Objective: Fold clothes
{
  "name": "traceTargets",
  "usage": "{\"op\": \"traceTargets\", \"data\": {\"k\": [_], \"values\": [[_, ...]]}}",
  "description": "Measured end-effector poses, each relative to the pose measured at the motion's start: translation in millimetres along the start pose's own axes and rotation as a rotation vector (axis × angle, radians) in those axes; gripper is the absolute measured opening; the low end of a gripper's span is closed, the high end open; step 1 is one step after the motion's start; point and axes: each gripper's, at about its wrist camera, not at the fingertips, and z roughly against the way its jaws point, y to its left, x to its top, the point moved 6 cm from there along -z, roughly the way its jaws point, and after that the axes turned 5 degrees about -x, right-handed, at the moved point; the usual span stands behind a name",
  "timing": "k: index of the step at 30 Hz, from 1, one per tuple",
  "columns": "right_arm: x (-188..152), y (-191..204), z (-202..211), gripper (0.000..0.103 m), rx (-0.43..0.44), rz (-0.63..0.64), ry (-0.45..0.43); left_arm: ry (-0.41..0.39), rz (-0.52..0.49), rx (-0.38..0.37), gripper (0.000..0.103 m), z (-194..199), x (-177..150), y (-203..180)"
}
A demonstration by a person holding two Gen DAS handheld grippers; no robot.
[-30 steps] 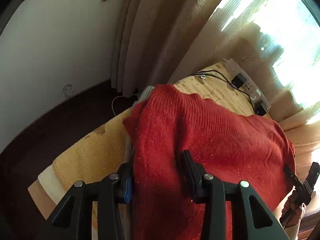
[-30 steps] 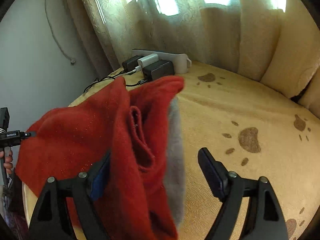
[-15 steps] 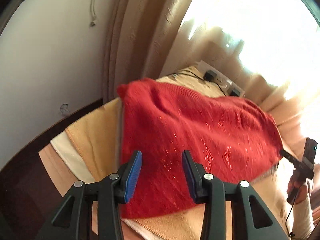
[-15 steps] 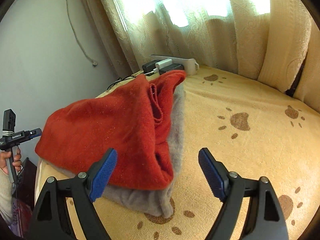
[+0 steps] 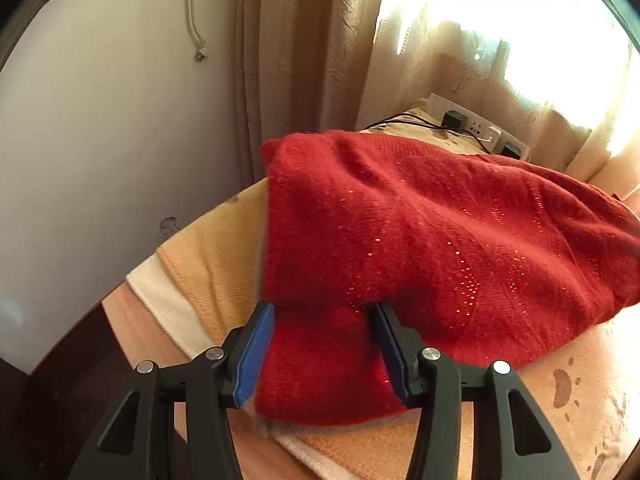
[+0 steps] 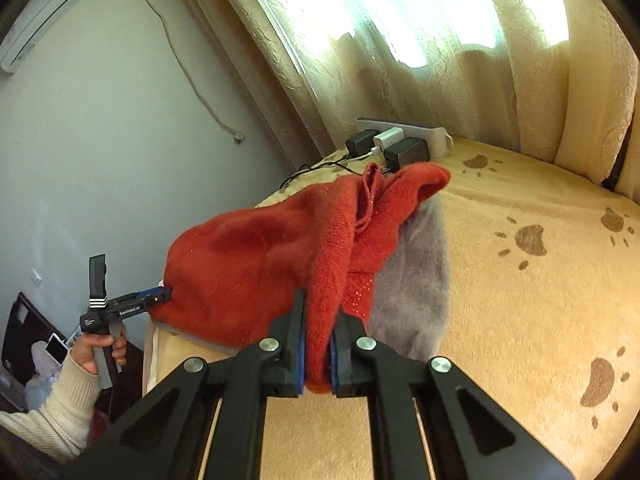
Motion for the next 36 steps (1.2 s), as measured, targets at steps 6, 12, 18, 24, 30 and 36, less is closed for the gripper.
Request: {"op": "traceTargets", "data": {"k": [6, 12, 18, 24, 30, 36], "values": [[-42, -30, -47, 0.013, -0.186, 0.033, 0.133, -0.055, -0.009, -0.012, 0.056, 22, 10, -3], [-25, -28, -31, 0.087, -0.139, 0.007, 0.071, -0.163, -0.133, -0.096, 0.06, 38, 51, -55], [1, -43, -3, 0.087, -0.152, -0.069, -0.052, -0.139, -0.199, -0.015, 0.066, -18, 79, -82], [26, -42, -5, 0.087, -0.157, -0.051, -0.057, -0.067, -0.111, 0.011, 0.068, -73, 60, -61], [37, -34, -23, 0.087, -0.122, -0.039, -0.055, -0.089, -0.114, -0.004, 0.069, -66, 53, -61], [38, -32, -37, 0.087, -0.094, -0.048, -0.051, -0.083, -0.118, 0.002, 0.073, -70, 56, -63]]}}
